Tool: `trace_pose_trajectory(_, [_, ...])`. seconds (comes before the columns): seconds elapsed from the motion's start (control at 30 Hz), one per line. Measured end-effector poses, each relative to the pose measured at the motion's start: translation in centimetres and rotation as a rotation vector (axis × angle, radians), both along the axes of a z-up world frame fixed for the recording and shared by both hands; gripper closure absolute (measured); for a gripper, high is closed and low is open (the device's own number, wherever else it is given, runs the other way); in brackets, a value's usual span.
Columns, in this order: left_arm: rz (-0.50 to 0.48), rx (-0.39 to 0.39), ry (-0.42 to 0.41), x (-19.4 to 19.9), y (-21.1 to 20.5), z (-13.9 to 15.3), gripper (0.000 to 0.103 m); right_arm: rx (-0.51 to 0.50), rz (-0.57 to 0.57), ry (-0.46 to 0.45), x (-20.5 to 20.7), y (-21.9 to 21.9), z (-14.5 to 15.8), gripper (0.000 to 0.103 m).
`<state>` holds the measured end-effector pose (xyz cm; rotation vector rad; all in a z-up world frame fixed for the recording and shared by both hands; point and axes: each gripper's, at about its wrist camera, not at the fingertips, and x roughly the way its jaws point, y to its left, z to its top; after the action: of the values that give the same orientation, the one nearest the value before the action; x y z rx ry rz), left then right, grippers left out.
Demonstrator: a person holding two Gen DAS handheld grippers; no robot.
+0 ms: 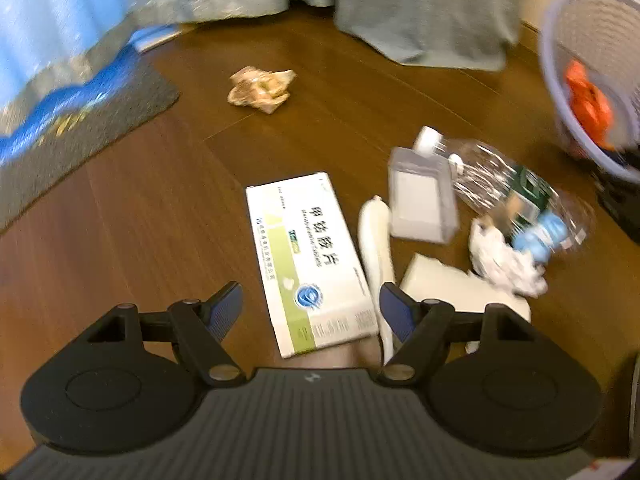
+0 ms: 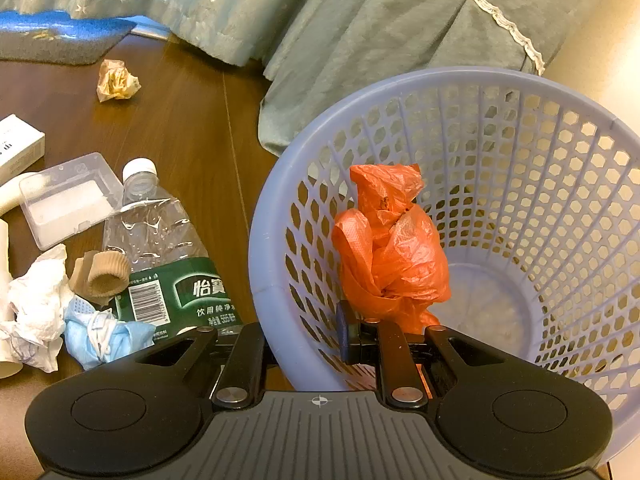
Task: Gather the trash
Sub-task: 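Lower the left tool around the white medicine box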
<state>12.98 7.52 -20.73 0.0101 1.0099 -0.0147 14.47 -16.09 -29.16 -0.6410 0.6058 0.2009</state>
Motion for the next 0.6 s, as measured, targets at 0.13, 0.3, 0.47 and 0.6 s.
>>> trace_pose_trajectory(0.13, [0.035, -0.041, 0.037, 1.9, 0.1, -1.4, 0.031, -0.009, 0.002, 0.001, 0.0, 0.2, -0.1, 0.089])
trace_pose_trajectory(0.3, [0.007, -0.002, 0.097, 2.9, -0.3, -3.6, 0.030, -0.016, 0.005, 0.001, -0.1, 0.1, -0.2, 0.089])
trace_pose_trajectory(0.47, [0.048, 0.056, 0.067, 2.1, 0.7, -3.8, 0.032, -0.014, 0.003, 0.001, -0.1, 0.3, -0.2, 0.089])
trace_pose_trajectory(0.6, [0.050, 0.042, 0.052, 1.6, 1.4, -3.9, 0.031, -0.012, 0.005, 0.000, -0.2, 0.1, -0.2, 0.089])
